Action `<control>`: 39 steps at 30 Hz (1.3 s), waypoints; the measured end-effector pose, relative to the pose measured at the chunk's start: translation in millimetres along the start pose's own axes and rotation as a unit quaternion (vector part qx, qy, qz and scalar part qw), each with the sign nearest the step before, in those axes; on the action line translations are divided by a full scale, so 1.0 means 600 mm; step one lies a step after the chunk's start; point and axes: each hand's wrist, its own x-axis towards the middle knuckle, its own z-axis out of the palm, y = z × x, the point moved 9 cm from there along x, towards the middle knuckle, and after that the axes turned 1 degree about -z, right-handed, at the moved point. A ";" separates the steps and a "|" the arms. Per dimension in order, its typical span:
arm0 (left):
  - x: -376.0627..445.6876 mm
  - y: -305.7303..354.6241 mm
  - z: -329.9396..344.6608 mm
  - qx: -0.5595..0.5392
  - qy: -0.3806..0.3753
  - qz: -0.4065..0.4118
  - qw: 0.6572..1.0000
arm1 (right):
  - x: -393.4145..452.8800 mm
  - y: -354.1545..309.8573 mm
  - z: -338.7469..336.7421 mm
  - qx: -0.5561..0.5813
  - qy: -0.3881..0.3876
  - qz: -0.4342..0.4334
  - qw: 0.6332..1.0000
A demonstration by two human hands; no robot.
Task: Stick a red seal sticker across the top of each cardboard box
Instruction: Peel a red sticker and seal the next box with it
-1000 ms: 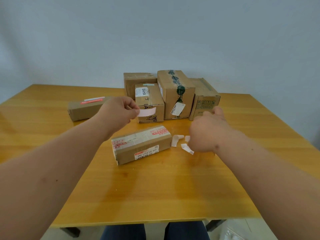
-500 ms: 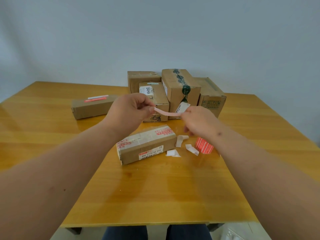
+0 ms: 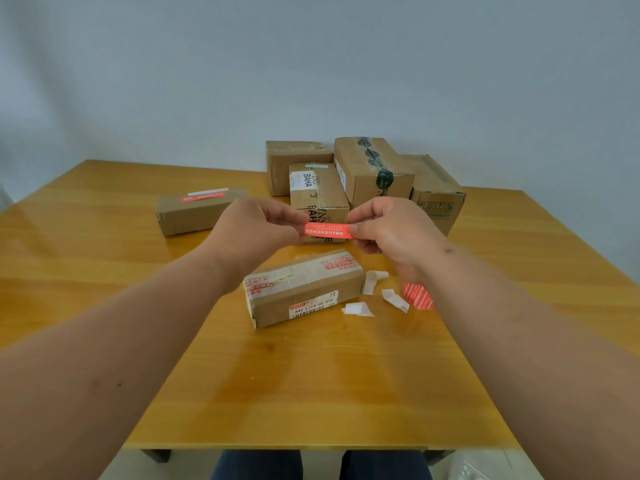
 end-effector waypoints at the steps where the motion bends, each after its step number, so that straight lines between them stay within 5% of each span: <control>1: -0.001 -0.006 -0.007 -0.001 0.013 -0.014 1.000 | -0.001 -0.007 0.003 -0.036 0.001 -0.016 0.999; 4: -0.003 -0.021 -0.021 0.019 0.038 -0.047 0.998 | -0.001 -0.019 0.025 -0.093 -0.027 -0.044 0.994; 14: 0.007 -0.074 0.011 0.166 -0.075 -0.156 0.971 | 0.009 -0.009 0.088 -0.135 -0.118 -0.024 0.983; 22: 0.030 -0.090 0.026 0.272 -0.096 -0.157 0.944 | 0.021 -0.022 0.118 -0.303 -0.128 -0.051 0.943; 29: 0.044 -0.096 0.028 0.273 -0.126 -0.182 0.936 | 0.022 -0.016 0.111 -0.284 -0.139 -0.038 0.948; 39: 0.048 -0.099 0.046 0.326 -0.148 -0.164 0.919 | 0.030 0.001 0.126 -0.393 -0.126 -0.080 0.907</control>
